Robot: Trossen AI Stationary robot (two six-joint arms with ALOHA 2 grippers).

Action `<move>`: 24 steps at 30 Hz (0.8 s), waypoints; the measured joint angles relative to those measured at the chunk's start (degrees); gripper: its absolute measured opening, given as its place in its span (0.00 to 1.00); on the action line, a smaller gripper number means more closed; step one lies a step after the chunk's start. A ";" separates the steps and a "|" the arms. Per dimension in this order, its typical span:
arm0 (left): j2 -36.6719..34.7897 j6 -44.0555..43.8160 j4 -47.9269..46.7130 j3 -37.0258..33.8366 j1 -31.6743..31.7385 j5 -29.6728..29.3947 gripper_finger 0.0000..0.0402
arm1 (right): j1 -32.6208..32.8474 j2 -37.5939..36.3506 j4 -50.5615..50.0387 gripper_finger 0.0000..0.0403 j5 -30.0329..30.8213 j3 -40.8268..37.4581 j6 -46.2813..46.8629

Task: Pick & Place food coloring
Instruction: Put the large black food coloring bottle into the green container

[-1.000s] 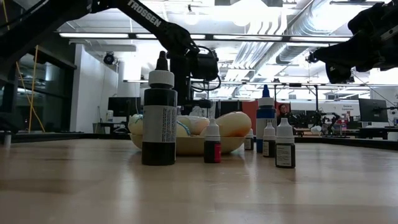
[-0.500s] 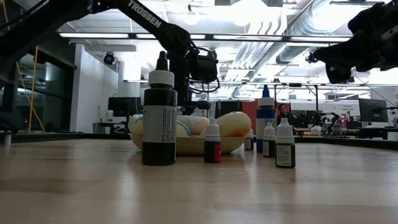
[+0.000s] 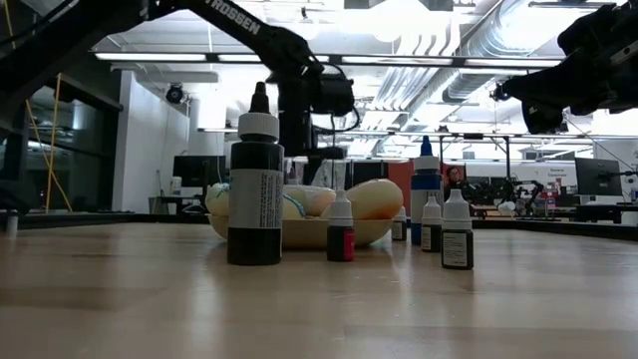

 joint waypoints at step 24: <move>-1.26 21.87 -18.82 23.74 -7.47 2.25 0.42 | 0.00 0.02 0.00 0.00 0.00 0.02 0.00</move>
